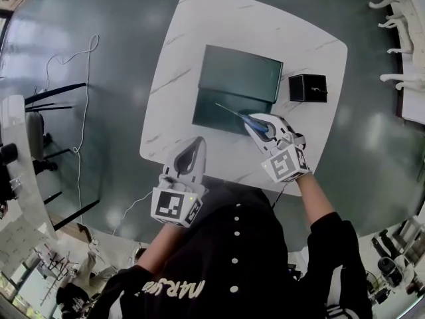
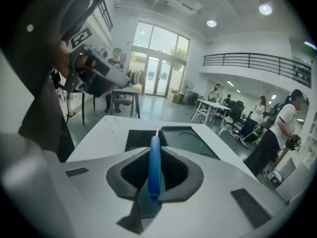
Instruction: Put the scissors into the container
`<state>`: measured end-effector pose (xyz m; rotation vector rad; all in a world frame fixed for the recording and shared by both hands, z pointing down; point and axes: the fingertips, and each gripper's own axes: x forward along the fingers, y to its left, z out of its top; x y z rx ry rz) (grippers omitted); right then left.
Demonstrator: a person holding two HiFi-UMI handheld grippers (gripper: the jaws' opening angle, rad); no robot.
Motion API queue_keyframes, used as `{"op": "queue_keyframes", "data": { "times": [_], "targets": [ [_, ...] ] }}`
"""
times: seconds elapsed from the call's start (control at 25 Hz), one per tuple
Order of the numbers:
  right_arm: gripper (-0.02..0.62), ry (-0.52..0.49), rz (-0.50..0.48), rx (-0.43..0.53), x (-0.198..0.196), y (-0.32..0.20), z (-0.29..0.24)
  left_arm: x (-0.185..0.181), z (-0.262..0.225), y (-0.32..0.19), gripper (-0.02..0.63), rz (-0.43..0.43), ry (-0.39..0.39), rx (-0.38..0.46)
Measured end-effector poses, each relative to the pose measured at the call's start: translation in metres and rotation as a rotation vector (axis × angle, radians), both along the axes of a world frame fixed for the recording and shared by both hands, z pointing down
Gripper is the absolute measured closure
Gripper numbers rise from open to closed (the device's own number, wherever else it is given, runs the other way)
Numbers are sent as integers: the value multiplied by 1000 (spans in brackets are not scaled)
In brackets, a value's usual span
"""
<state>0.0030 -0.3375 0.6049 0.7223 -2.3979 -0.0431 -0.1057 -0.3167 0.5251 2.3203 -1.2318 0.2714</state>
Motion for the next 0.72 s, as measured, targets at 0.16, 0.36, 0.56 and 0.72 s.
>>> {"op": "queue_keyframes", "data": {
  "times": [0.16, 0.36, 0.56, 0.72],
  "targets": [
    [534, 58, -82, -32, -14, -4, 39, 1, 11, 5, 580, 37, -37, 22],
    [534, 130, -184, -5, -28, -10, 65, -6, 31, 10, 580, 37, -40, -20],
    [534, 255, -317, 95, -38, -17, 86, -3, 41, 11, 580, 14, -5, -51],
    [534, 371, -378, 202, -42, -20, 102, -2, 50, 16, 580, 16, -1, -64]
  ]
}}
